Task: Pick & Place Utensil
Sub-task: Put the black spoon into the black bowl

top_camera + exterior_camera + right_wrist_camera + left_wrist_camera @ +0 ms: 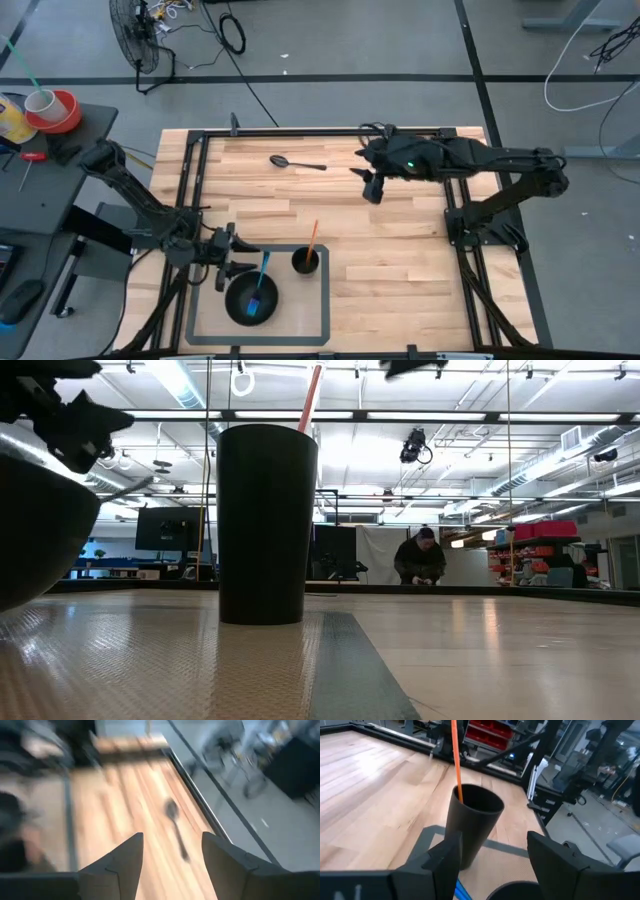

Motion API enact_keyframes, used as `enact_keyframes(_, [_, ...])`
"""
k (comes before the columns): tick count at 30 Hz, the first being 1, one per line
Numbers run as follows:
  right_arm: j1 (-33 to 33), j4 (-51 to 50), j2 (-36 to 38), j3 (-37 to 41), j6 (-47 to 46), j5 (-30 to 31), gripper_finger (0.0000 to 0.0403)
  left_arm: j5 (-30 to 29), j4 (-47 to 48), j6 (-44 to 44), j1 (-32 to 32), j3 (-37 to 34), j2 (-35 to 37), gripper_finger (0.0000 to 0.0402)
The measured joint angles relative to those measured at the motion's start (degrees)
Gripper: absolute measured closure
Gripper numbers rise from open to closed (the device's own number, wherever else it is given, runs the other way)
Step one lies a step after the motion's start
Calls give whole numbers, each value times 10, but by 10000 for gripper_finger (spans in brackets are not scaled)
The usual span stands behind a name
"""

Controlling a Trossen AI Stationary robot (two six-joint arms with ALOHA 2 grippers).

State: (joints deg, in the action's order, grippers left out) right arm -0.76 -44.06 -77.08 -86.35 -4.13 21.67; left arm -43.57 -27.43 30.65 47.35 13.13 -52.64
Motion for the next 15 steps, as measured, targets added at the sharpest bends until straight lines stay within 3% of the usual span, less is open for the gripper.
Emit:
enact_keyframes(6, [53,-35,-41,0,2,-1,197,-2,14,-18,0,0,30,174])
enact_keyframes(15, [114,-34,-142,5,114,-9,197,-48,12,-72,0,0,30,174])
